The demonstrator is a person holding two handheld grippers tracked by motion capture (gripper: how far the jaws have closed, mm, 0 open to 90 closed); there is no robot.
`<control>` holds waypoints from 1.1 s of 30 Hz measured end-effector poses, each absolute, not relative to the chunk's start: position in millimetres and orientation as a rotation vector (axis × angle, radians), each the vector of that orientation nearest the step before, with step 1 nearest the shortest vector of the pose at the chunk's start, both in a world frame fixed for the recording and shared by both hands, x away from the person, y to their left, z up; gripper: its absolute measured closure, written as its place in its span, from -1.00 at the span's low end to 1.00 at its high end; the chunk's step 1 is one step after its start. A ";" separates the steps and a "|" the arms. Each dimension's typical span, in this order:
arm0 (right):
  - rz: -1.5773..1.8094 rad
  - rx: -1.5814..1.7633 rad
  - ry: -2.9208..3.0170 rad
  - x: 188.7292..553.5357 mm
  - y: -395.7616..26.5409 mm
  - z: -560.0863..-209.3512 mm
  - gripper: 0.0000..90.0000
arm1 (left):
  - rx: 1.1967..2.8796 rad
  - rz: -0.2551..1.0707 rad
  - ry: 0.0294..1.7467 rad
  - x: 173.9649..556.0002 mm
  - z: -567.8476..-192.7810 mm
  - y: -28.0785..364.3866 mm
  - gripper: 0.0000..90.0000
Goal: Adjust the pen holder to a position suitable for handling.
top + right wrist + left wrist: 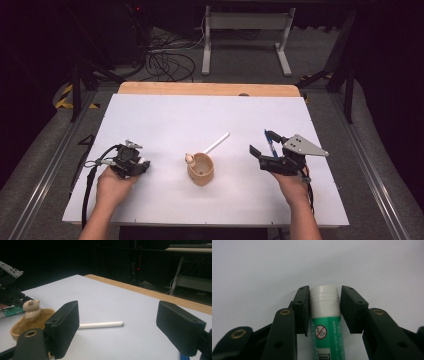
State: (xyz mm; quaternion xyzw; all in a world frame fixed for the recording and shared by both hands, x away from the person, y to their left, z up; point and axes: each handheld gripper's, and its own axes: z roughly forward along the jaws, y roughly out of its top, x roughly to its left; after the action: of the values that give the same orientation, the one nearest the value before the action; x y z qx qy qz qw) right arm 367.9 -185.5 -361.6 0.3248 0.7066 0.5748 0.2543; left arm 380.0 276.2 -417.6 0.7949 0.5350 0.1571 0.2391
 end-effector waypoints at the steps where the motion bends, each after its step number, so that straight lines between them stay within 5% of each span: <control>1: 1.562 0.883 1.920 367.8 -185.4 -361.5 -0.56 | 2.177 0.433 1.465 379.9 -417.6 276.0 0.36; 33: 1.564 0.863 1.939 367.5 -178.0 -362.6 -0.56 | 2.203 0.555 1.306 376.5 -412.7 271.7 0.44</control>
State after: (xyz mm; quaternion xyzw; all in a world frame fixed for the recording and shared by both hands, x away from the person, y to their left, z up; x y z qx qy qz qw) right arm 367.5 -178.0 -362.6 0.3170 0.7121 0.5744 0.2500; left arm 376.5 271.7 -412.7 0.8122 0.4816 0.2046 0.2578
